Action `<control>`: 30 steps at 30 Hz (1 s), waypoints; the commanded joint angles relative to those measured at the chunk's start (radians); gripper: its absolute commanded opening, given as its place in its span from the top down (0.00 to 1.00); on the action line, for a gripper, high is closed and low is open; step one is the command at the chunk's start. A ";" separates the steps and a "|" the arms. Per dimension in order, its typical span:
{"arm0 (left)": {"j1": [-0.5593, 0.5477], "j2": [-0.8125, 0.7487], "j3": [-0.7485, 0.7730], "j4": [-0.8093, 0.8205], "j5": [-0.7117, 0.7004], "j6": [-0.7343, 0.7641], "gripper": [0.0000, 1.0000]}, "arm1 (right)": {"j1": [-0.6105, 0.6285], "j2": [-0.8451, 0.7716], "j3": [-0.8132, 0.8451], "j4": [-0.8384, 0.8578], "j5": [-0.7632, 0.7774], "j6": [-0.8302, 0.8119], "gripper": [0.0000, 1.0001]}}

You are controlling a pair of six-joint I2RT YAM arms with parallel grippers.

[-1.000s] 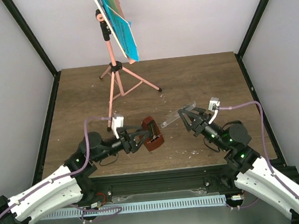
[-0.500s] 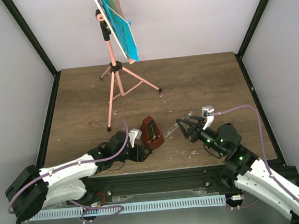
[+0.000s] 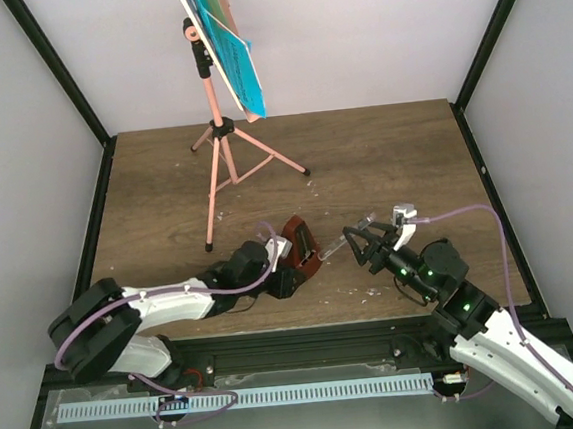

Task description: Pack up the instrument practice props

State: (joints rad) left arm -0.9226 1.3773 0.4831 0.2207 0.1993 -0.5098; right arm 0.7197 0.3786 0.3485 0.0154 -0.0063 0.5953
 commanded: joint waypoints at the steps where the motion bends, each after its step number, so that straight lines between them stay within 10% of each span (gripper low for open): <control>1: 0.002 0.078 0.050 0.185 -0.049 0.073 0.46 | 0.006 -0.042 -0.005 -0.023 0.019 -0.011 0.51; 8: 0.007 0.046 0.070 0.150 -0.064 0.074 0.41 | 0.006 -0.022 -0.030 -0.002 0.006 -0.100 0.50; 13: 0.083 -0.261 -0.024 0.014 -0.076 -0.018 0.27 | 0.007 0.034 -0.052 0.053 -0.010 -0.193 0.50; 18: 0.294 -0.533 0.065 -0.261 0.109 -0.003 0.12 | 0.009 0.164 -0.063 0.160 -0.071 -0.335 0.50; 24: 0.691 -0.423 0.324 -0.519 0.452 0.138 0.12 | 0.016 0.298 -0.077 0.316 -0.099 -0.501 0.49; 30: 0.846 -0.415 0.438 -0.529 0.295 0.240 0.18 | 0.018 0.401 -0.094 0.429 -0.107 -0.554 0.50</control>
State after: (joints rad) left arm -0.0994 0.9928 0.8841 -0.2455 0.5434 -0.3901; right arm 0.7284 0.7422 0.2611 0.3042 -0.0944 0.1223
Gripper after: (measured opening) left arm 0.836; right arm 0.582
